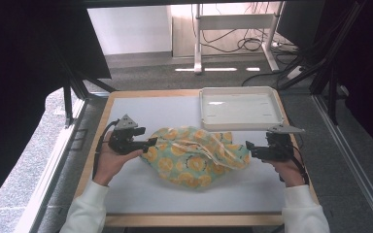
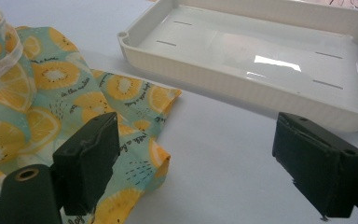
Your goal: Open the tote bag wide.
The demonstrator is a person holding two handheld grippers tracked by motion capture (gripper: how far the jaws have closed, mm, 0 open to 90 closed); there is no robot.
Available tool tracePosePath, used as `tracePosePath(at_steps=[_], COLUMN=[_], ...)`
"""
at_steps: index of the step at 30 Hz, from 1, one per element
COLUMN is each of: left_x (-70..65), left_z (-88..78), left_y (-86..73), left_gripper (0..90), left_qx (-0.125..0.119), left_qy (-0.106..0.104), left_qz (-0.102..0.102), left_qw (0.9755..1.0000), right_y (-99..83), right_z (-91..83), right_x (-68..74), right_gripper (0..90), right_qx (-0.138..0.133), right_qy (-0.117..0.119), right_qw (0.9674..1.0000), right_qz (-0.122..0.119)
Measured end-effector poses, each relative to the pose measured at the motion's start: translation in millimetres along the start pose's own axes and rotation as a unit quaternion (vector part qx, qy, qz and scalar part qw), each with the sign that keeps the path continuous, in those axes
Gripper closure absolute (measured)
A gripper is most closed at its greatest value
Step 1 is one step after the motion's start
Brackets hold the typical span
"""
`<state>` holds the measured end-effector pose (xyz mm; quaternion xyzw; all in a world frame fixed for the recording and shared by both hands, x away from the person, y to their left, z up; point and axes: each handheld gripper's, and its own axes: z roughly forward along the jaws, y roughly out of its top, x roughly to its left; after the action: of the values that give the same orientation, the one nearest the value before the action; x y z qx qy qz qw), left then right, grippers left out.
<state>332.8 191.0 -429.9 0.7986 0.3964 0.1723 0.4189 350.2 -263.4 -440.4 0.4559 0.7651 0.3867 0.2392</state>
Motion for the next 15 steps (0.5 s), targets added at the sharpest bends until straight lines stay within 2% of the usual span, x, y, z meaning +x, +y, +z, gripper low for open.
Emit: tracePosePath(at_steps=[15], left_x=[-6.2], left_z=[17.2], left_y=[8.8], left_gripper=[39.1], left_qx=[0.015], left_qy=[-0.014], left_qz=[0.017], left_qw=[0.9996], right_y=[-1.0], right_z=[1.8], right_x=[-0.2], right_gripper=[15.1], right_qx=[0.005], right_qy=[0.0], right_qw=[1.0], right_qz=[0.001])
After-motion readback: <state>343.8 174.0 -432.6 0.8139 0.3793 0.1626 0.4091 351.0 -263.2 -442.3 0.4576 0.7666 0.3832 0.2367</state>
